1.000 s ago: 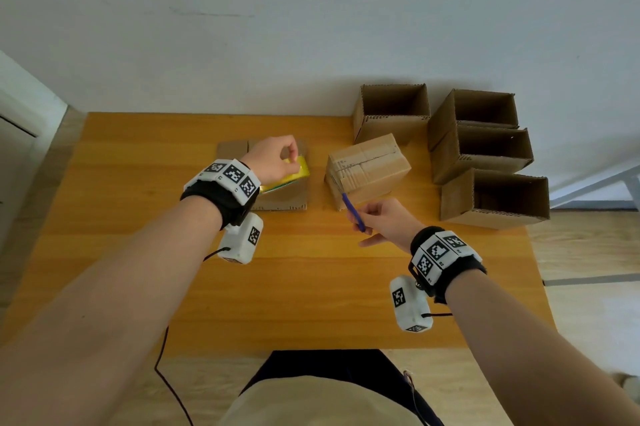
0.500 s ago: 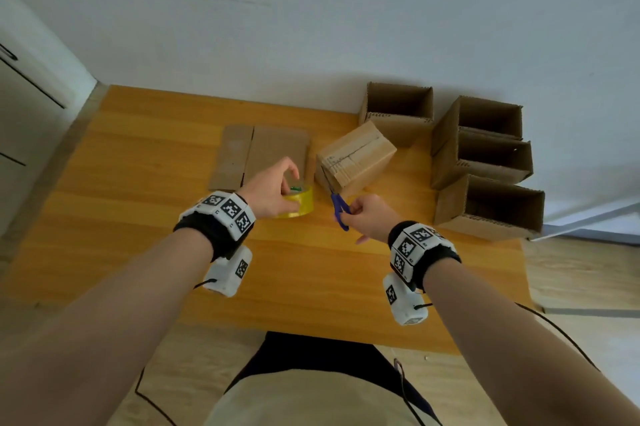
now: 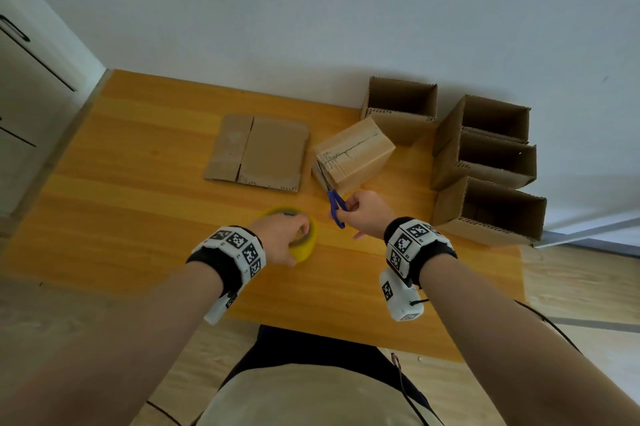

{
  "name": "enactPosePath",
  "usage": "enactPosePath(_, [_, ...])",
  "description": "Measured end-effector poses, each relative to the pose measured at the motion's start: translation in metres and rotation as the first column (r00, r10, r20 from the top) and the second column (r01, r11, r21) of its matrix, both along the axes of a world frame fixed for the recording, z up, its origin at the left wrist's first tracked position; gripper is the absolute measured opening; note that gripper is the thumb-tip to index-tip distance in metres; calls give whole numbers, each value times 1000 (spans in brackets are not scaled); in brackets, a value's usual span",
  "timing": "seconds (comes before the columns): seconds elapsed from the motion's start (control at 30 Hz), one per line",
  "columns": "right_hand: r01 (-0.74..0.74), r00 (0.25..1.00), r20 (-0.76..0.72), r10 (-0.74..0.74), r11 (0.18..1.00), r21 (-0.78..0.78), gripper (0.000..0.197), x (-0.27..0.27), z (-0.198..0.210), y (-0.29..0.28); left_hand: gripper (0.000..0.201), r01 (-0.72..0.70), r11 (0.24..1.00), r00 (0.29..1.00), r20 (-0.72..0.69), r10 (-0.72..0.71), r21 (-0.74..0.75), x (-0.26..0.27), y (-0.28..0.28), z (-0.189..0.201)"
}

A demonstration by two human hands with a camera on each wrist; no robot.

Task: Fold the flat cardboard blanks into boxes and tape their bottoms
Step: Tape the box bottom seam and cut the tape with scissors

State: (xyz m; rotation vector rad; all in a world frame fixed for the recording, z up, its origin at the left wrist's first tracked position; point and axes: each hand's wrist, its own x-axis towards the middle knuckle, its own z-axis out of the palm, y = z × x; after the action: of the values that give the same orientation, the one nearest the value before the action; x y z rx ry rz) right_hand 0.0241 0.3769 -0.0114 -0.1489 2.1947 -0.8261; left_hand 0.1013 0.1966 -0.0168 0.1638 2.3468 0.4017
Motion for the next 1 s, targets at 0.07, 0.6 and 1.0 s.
enactPosePath(0.07, [-8, 1000, 2, 8, 1000, -9, 28, -2, -2, 1, 54, 64, 995, 997, 45, -61, -81, 4, 5, -2])
enactPosePath(0.6, [-32, 999, -25, 32, 999, 2, 34, -4, -2, 1, 46, -66, 998, 992, -107, 67, 20, 0, -2, -39])
enactPosePath(1.0, [19, 995, 94, -19, 1000, 1, 38, -6, -8, -4, 56, -46, 964, 840, -512, 178, 260, -86, -4, 21])
